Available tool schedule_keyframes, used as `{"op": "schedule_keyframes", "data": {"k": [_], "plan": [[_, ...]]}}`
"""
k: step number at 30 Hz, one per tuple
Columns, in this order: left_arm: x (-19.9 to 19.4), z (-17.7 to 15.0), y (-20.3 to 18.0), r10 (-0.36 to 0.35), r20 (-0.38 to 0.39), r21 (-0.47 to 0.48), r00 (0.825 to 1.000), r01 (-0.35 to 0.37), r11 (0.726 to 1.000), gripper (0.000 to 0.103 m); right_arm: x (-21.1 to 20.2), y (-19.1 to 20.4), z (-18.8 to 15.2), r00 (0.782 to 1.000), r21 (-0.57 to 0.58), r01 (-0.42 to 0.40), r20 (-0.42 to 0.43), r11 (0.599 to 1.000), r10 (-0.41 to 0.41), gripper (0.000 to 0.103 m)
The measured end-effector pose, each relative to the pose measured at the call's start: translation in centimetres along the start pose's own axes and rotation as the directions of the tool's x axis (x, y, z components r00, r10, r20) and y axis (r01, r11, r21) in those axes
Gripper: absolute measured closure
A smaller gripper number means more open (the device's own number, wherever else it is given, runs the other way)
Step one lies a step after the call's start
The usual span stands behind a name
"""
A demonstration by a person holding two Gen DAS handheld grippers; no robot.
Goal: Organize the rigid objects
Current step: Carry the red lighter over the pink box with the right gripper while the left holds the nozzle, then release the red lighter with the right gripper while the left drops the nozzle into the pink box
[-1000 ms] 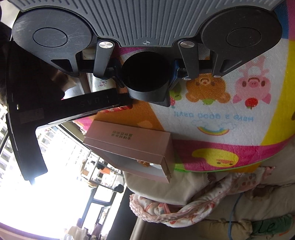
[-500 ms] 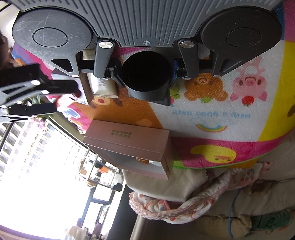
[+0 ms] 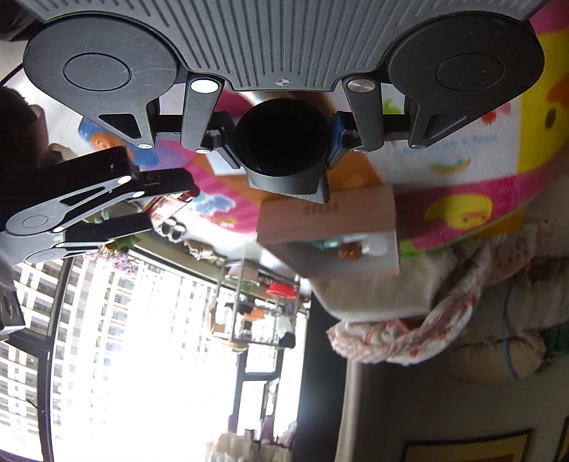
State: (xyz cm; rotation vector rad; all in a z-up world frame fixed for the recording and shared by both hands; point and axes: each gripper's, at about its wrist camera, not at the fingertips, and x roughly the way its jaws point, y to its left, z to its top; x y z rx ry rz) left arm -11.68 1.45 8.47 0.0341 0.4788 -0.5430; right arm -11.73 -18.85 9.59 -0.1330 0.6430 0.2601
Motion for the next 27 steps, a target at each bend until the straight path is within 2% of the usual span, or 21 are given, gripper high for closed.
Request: {"op": "schedule_keyframes", "data": {"k": [4,6,10,11,13,15,19,22,24,27], "plan": [[0.6,5.8,0.5,-0.019,0.089,0.074,0.996,0.012,0.997,0.05,-0.6,-0.9,3.1,0.997,0.021,-0.006,0.078,1.0,0.004,0.022],[1.7,9.1,2.0,-0.032,0.125,0.05,0.992,0.026,0.998,0.05,-0.1,-1.5,5.1,0.994,0.037,-0.012,0.106,0.999,0.008,0.022],[6.9,14.9,6.2,-0.124,0.101,-0.081,0.987,0.133,0.988,0.05,2.8,-3.3,9.8,0.99,0.112,-0.002,0.138,0.994,-0.014,0.022],[8.4,16.0,6.8,-0.12,0.087,-0.091,0.989,0.128,0.988,0.05,3.8,-3.7,10.8,0.989,0.125,0.003,0.144,0.992,-0.022,0.022],[11.6,17.7,7.9,-0.064,0.06,-0.094,0.996,0.069,0.993,0.05,6.1,-4.2,12.7,0.988,0.142,0.036,0.144,0.989,-0.057,0.022],[14.4,18.6,9.1,-0.028,0.041,-0.128,0.999,0.033,0.991,0.05,8.5,-4.6,14.0,0.99,0.161,0.062,0.116,0.985,-0.081,0.022],[19.4,18.2,11.2,-0.043,-0.048,-0.206,0.998,0.032,0.978,0.05,13.0,-5.1,14.8,0.993,0.167,0.099,0.054,0.981,-0.109,0.022],[22.6,16.4,12.3,0.042,-0.137,-0.237,0.99,-0.074,0.969,0.051,15.7,-5.3,14.3,0.994,0.159,0.108,0.017,0.981,-0.112,0.02],[23.3,15.5,13.0,0.069,-0.135,-0.264,0.988,-0.103,0.959,0.051,16.7,-5.7,13.9,0.992,0.179,0.124,-0.015,0.976,-0.123,0.019],[23.0,14.7,13.0,0.062,-0.126,-0.259,0.99,-0.093,0.961,0.051,16.8,-6.2,13.2,0.996,0.204,0.084,-0.034,0.975,-0.079,0.019]]}}
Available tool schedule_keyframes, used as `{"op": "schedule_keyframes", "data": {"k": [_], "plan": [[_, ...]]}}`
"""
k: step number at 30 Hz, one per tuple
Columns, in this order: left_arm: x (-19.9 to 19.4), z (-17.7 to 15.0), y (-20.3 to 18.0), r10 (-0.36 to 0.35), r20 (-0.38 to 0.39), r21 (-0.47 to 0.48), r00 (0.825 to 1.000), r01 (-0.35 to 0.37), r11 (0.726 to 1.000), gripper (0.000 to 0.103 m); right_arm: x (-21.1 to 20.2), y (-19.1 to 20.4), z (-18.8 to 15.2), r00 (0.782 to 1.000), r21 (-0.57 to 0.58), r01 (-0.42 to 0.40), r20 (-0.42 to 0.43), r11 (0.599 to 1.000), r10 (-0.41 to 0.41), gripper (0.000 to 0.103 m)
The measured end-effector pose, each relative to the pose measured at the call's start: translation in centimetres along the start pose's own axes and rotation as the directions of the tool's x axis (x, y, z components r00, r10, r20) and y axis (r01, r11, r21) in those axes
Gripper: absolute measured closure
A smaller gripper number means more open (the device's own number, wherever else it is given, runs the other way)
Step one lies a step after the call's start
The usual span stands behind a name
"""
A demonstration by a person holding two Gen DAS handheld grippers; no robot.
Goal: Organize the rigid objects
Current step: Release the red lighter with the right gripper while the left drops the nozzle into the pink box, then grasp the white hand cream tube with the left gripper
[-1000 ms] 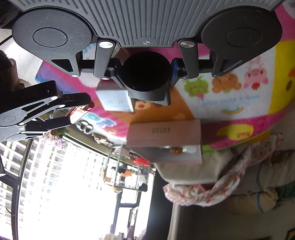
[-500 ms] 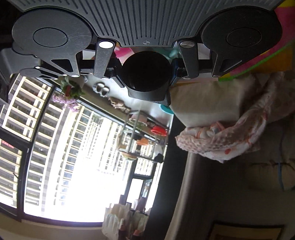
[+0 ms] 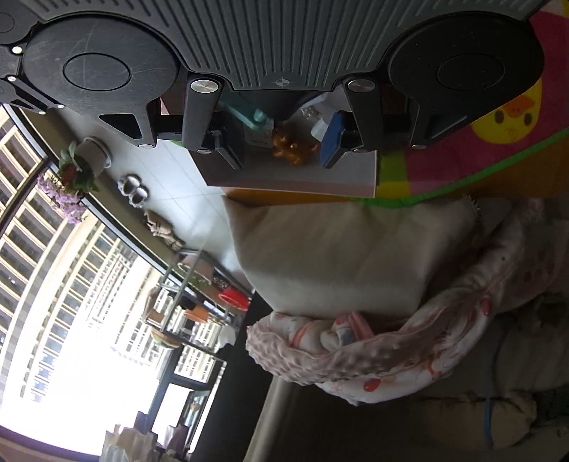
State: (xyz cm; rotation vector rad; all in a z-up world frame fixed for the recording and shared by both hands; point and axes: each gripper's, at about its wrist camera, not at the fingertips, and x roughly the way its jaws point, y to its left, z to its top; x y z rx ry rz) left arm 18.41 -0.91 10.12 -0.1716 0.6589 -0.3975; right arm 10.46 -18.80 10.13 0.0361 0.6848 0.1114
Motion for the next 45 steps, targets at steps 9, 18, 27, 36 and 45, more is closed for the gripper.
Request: {"op": "schedule_keyframes", "data": {"k": [9,18,27,36,45], "plan": [[-7.8,-7.6,-2.5,0.004,0.029,0.085,1.0,-0.006,0.996,0.051,-3.4,-1.2,-3.8,1.0,-0.002,-0.005,-0.013,1.0,0.005,0.013],[-13.4,-18.7,-3.4,0.03,-0.106,0.033,0.994,-0.026,0.999,0.051,-8.4,-2.3,-15.1,0.999,0.018,0.014,-0.045,1.0,-0.013,0.013],[-14.7,-22.6,-6.5,0.063,-0.124,0.056,0.99,-0.056,0.997,0.051,-11.1,-3.1,-20.6,0.996,0.045,0.085,-0.031,0.995,-0.084,0.013],[-13.8,-23.4,-7.3,0.094,-0.128,0.119,0.987,-0.079,0.99,0.047,-10.4,-2.4,-21.8,0.993,0.015,0.116,-0.031,0.993,-0.116,0.007],[-14.0,-23.4,-5.1,0.145,-0.114,0.159,0.983,-0.126,0.979,0.052,-10.4,-2.8,-22.6,0.991,0.056,0.13,0.011,0.99,-0.13,0.0]]}}
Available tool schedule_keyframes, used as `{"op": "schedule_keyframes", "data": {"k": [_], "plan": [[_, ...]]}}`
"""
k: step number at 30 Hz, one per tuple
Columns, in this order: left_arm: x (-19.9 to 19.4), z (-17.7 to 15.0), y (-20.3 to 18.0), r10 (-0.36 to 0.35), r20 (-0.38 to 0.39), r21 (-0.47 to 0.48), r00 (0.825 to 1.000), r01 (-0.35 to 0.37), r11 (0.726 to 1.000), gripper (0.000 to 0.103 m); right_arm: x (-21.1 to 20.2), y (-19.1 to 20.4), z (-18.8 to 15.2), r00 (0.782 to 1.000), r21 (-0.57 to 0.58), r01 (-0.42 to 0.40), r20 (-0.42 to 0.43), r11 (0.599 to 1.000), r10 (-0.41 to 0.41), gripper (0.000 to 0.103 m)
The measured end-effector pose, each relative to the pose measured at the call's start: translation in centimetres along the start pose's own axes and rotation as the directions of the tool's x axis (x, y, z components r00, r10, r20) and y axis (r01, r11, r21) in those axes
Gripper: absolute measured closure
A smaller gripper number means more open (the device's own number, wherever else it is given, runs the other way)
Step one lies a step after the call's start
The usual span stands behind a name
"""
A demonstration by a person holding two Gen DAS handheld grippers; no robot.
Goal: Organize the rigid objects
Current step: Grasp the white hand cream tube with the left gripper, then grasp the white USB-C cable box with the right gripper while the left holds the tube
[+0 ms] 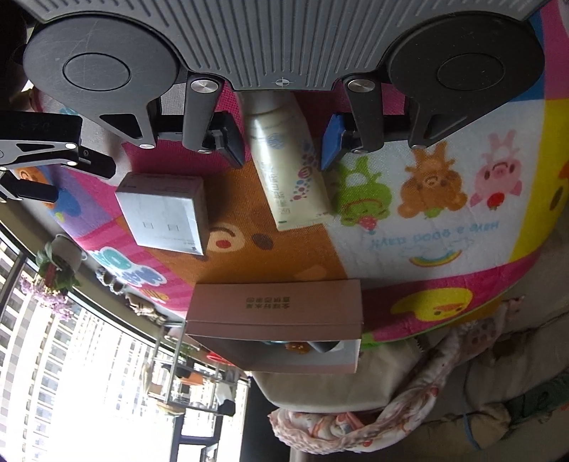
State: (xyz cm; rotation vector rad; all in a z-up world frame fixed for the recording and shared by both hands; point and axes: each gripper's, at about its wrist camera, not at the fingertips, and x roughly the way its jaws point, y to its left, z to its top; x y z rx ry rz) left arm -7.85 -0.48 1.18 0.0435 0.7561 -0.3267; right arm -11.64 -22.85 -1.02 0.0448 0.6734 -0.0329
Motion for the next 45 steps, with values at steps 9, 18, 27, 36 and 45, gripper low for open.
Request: {"op": "schedule_keyframes", "data": {"k": [9,18,27,36,45], "plan": [[0.2,-0.7,0.3,-0.023,0.06,0.041,0.998,0.021,0.999,0.06,-0.5,0.8,0.3,0.999,-0.053,-0.048,0.002,0.997,0.048,0.0],[-1.0,-2.0,1.7,-0.058,0.077,0.027,0.995,0.056,0.998,0.061,1.5,5.2,4.3,0.981,-0.064,-0.194,-0.042,0.979,0.191,0.0],[-0.7,-2.0,1.0,-0.046,0.074,0.064,0.996,0.041,0.997,0.058,4.8,7.6,5.2,0.985,-0.109,-0.138,-0.119,0.984,0.125,0.014],[-2.1,-3.1,0.1,-0.077,0.078,0.133,0.994,0.066,0.989,0.061,0.1,4.7,2.9,0.977,-0.182,-0.18,-0.151,0.967,0.154,0.015],[-7.8,0.2,-0.7,-0.128,0.236,0.22,0.963,0.075,0.972,0.08,-5.5,2.2,5.6,0.985,-0.177,-0.169,-0.009,0.97,0.17,0.015]]}}
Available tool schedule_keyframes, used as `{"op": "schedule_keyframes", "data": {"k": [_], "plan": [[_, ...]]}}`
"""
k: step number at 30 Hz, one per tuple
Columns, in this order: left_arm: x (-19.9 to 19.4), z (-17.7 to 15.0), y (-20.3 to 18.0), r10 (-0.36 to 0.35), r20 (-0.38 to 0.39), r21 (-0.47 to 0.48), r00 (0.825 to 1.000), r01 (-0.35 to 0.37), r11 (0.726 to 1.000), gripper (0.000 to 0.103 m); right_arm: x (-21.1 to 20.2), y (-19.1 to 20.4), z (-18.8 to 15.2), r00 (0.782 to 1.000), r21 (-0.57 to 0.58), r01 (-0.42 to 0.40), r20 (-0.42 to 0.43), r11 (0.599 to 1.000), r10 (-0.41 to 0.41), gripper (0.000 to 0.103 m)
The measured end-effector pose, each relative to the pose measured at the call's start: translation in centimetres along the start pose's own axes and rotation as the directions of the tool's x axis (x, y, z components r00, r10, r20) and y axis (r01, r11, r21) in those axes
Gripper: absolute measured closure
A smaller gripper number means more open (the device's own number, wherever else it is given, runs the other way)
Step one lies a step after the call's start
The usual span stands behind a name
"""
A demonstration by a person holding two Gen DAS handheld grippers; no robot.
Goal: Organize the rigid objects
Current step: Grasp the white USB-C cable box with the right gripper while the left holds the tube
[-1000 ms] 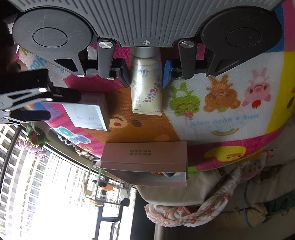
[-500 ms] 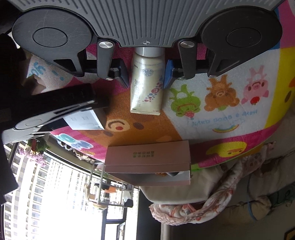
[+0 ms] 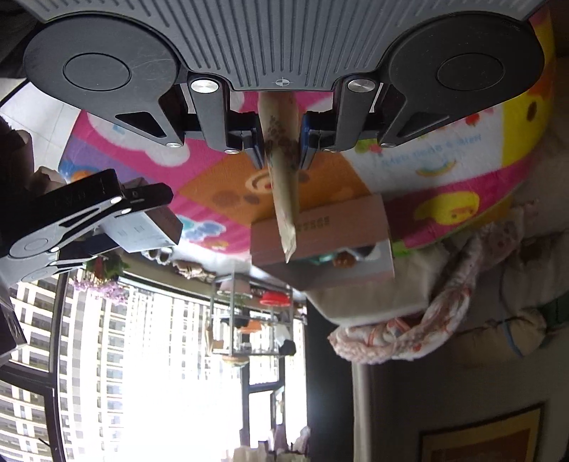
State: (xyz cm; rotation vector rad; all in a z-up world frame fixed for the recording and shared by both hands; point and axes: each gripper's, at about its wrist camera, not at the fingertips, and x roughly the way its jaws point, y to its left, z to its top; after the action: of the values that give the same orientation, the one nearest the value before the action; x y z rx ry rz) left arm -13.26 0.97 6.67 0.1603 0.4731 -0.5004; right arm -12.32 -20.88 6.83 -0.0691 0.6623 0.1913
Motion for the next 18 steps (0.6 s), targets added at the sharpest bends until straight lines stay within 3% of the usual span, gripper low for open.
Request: {"op": "schedule_keyframes", "data": {"k": [5,9,16,18], "plan": [[-0.8,3.5,1.2,0.004,0.073,-0.003,0.997,-0.004,1.0,0.08,-1.9,0.1,2.8,0.995,-0.02,0.008,0.1,1.0,-0.006,0.015],[-0.9,3.5,1.5,-0.002,0.095,-0.008,0.996,0.002,1.0,0.08,-2.3,0.3,3.3,0.991,-0.026,0.011,0.137,1.0,-0.008,0.015],[2.1,-1.4,3.1,-0.021,-0.053,-0.126,0.998,0.014,0.992,0.08,1.4,2.5,0.3,0.997,-0.09,0.046,0.072,0.995,-0.039,0.015],[2.3,-2.0,3.4,-0.006,-0.049,-0.131,0.999,0.0,0.991,0.079,2.4,3.0,-0.4,0.999,-0.096,0.034,0.045,0.995,-0.03,0.015]]}}
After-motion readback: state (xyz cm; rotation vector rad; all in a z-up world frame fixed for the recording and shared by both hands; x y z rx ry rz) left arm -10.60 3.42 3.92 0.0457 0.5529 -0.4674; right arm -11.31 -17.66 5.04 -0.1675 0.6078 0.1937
